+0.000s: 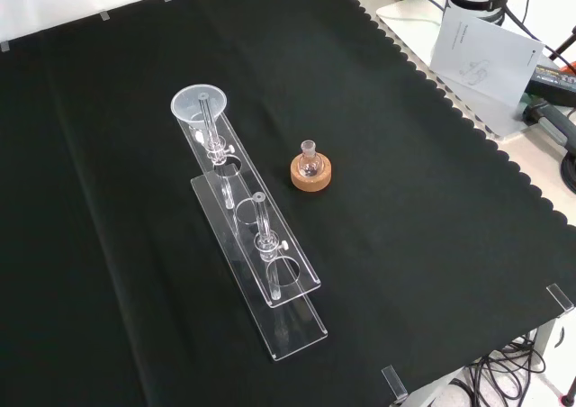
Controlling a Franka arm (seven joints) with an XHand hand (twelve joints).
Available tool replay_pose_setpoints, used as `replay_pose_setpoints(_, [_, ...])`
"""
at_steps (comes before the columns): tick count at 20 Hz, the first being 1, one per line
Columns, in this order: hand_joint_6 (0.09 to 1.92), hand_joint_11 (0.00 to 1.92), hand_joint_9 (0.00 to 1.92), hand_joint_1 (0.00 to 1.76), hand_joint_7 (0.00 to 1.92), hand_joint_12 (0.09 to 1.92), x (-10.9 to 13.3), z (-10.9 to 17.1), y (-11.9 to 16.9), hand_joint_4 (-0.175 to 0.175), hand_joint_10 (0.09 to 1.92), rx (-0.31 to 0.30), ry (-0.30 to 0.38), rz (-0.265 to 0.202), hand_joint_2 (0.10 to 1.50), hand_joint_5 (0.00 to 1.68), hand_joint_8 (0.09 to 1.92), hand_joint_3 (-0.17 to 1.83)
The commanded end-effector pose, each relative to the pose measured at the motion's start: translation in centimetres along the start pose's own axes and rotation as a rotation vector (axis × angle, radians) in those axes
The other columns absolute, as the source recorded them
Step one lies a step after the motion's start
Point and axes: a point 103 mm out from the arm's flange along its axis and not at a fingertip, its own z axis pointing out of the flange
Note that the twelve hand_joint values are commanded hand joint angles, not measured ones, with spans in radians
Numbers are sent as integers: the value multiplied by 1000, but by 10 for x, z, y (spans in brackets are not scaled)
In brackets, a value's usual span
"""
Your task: Pick up the funnel from the transparent funnel stand.
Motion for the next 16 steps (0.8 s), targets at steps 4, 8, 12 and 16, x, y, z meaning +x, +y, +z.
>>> replay_pose_setpoints(4, [87, 1, 46, 8, 0, 1370, 1, -1, -1, 31, 631, -15, -1, -1, 1153, 147, 155, 461])
replay_pose_setpoints(8, [87, 0, 45, 0, 0, 1368, -1, 0, 0, 33, 627, -15, 3, 4, 1163, 146, 144, 458])
replay_pose_setpoints(12, [87, 0, 46, 0, 0, 1369, 4, 1, 4, 32, 626, -8, -11, 10, 1165, 147, 144, 454])
replay_pose_setpoints(16, [87, 0, 48, 0, 0, 1371, 9, 2, 11, 32, 625, -4, -15, 23, 1167, 148, 145, 449])
